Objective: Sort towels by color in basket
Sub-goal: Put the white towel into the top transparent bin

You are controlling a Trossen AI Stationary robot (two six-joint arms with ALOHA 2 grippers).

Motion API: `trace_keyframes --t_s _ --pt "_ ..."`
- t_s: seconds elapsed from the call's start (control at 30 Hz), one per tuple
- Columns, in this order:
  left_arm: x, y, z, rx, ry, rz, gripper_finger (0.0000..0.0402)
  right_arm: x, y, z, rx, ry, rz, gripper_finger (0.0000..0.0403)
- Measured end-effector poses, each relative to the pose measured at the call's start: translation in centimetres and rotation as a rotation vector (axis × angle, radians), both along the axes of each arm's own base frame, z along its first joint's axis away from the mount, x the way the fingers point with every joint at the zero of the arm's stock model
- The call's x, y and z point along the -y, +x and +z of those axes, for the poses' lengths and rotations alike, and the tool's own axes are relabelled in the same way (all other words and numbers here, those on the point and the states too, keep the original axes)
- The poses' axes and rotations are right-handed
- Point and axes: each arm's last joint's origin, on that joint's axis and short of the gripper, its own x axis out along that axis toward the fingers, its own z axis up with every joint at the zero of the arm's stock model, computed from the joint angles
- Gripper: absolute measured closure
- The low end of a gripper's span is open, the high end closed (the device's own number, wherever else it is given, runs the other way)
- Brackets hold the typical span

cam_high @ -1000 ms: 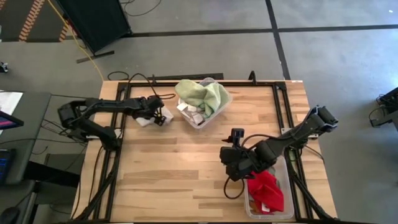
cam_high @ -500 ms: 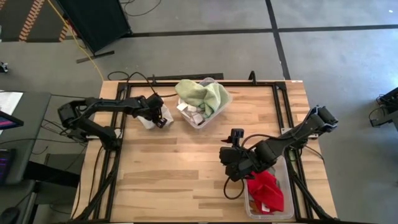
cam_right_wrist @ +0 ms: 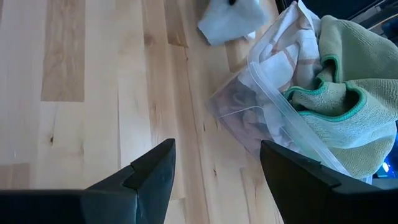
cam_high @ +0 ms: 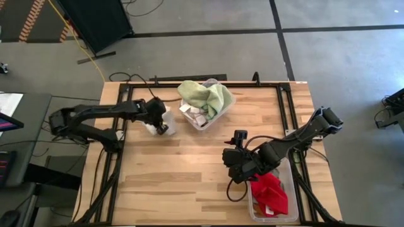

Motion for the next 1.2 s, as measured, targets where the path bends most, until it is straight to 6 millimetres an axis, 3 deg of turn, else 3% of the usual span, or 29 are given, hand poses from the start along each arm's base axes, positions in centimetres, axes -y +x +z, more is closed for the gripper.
trace_keyframes --t_s 0.4,0.7,0.93,1.2 --pt "4.5 0.4 11.0 0.393 0.181 -0.243 0.0399 0.8 0.4 0.0 -0.004 -0.011 -0.013 0.0135" --pt "5.7 2.8 16.5 0.606 0.328 -0.386 0.0399 1.0 0.5 0.0 -0.001 -0.010 -0.020 0.0135" --pt "4.7 6.1 17.7 0.597 0.412 -0.427 0.0398 0.9 0.5 0.0 0.008 0.002 -0.031 0.0135" --pt "1.4 10.2 15.6 0.471 0.436 -0.402 0.0397 0.6 0.3 0.0 0.020 0.019 -0.038 0.0135"
